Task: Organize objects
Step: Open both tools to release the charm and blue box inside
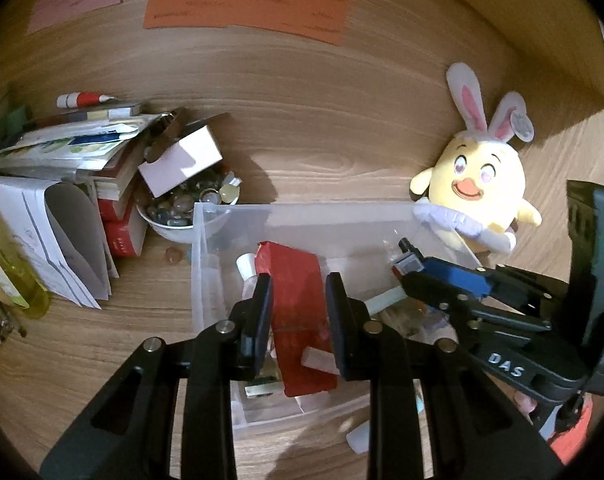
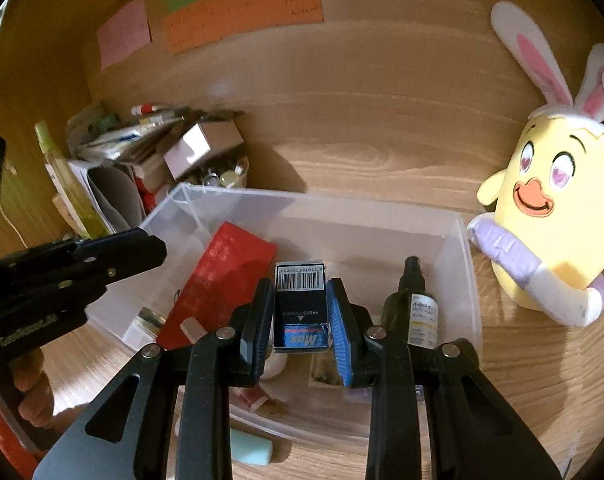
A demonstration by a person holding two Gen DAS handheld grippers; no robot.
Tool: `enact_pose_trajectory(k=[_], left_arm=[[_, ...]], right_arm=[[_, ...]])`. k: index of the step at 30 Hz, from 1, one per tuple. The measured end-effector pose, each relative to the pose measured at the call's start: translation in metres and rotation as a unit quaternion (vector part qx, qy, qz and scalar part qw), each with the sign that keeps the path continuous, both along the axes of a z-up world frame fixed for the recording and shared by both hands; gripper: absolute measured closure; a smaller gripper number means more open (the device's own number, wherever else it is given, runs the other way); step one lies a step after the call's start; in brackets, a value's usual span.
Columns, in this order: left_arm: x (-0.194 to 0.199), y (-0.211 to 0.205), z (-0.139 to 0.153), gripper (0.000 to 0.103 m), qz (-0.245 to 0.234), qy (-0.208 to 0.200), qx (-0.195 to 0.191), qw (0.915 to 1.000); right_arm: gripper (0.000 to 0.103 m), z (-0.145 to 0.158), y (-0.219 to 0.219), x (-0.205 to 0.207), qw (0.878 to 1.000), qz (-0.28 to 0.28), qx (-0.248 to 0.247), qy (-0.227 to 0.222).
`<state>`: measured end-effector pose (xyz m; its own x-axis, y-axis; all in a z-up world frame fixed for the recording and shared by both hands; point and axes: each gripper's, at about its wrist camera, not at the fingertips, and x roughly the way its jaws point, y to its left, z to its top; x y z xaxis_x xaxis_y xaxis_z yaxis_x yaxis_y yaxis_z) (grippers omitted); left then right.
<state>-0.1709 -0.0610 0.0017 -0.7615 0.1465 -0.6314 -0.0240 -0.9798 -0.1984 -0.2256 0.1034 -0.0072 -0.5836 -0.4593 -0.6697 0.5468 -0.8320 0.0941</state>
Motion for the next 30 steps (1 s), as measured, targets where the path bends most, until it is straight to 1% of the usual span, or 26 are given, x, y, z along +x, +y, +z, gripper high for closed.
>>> enact_pose_trajectory(k=[2, 4, 9, 12, 17, 18, 19, 21, 23, 24, 25, 26, 27, 28, 29, 30], left_arm=[[0.0, 0.002, -0.001, 0.077, -0.006, -0.002, 0.0, 1.0], [0.001, 0.003, -0.001, 0.069, -0.008, -0.002, 0.0, 1.0], [0.006, 0.003, 0.003, 0.058, -0.008, 0.006, -0.003, 0.9999], [0.01, 0.004, 0.006, 0.05, -0.01, 0.013, -0.002, 0.9999], [0.016, 0.007, 0.012, 0.048, -0.014, 0.018, -0.008, 0.9997], [0.017, 0.007, 0.013, 0.045, -0.014, 0.018, -0.008, 0.9997], [0.018, 0.007, 0.014, 0.039, -0.012, 0.02, -0.008, 0.9997], [0.023, 0.006, 0.018, 0.033, -0.008, 0.029, -0.006, 0.9995], [0.029, 0.005, 0.022, 0.033, -0.008, 0.035, -0.005, 0.9993], [0.031, 0.005, 0.024, 0.033, -0.008, 0.038, -0.006, 0.9992], [0.033, 0.005, 0.026, 0.029, -0.008, 0.04, -0.006, 0.9992], [0.036, 0.005, 0.028, 0.026, -0.008, 0.04, -0.005, 0.9991], [0.038, 0.005, 0.03, 0.022, -0.009, 0.041, -0.004, 0.9991], [0.041, 0.005, 0.032, 0.022, -0.01, 0.044, -0.003, 0.999], [0.044, 0.006, 0.033, 0.022, -0.011, 0.046, -0.005, 0.9989], [0.046, 0.006, 0.034, 0.022, -0.012, 0.047, -0.008, 0.9988]], right_arm=[[0.078, -0.003, -0.002, 0.0, 1.0, 0.0, 0.006, -0.002], [0.078, -0.005, -0.005, -0.001, 1.0, 0.002, 0.01, -0.004], [0.078, -0.011, -0.01, -0.001, 1.0, 0.003, 0.023, -0.008], [0.078, -0.013, -0.013, 0.0, 0.999, 0.005, 0.03, -0.009], [0.078, -0.016, -0.016, -0.001, 0.999, 0.009, 0.035, -0.019], [0.076, -0.015, -0.016, 0.0, 0.999, 0.009, 0.036, -0.017], [0.073, -0.013, -0.017, 0.001, 0.999, 0.009, 0.037, -0.015], [0.054, -0.009, -0.016, 0.004, 0.999, 0.008, 0.035, -0.008], [0.049, -0.002, -0.015, 0.009, 0.999, 0.003, 0.033, 0.009], [0.048, 0.003, -0.014, 0.012, 0.999, 0.003, 0.032, 0.017], [0.048, 0.007, -0.013, 0.015, 0.999, 0.005, 0.03, 0.021], [0.045, 0.011, -0.011, 0.018, 0.999, 0.007, 0.026, 0.026], [0.039, 0.016, -0.01, 0.021, 0.999, 0.009, 0.023, 0.03], [0.034, 0.021, -0.007, 0.025, 0.999, 0.01, 0.019, 0.034], [0.026, 0.024, -0.005, 0.028, 0.999, 0.01, 0.015, 0.037], [0.02, 0.028, -0.002, 0.032, 0.999, 0.01, 0.008, 0.042]])
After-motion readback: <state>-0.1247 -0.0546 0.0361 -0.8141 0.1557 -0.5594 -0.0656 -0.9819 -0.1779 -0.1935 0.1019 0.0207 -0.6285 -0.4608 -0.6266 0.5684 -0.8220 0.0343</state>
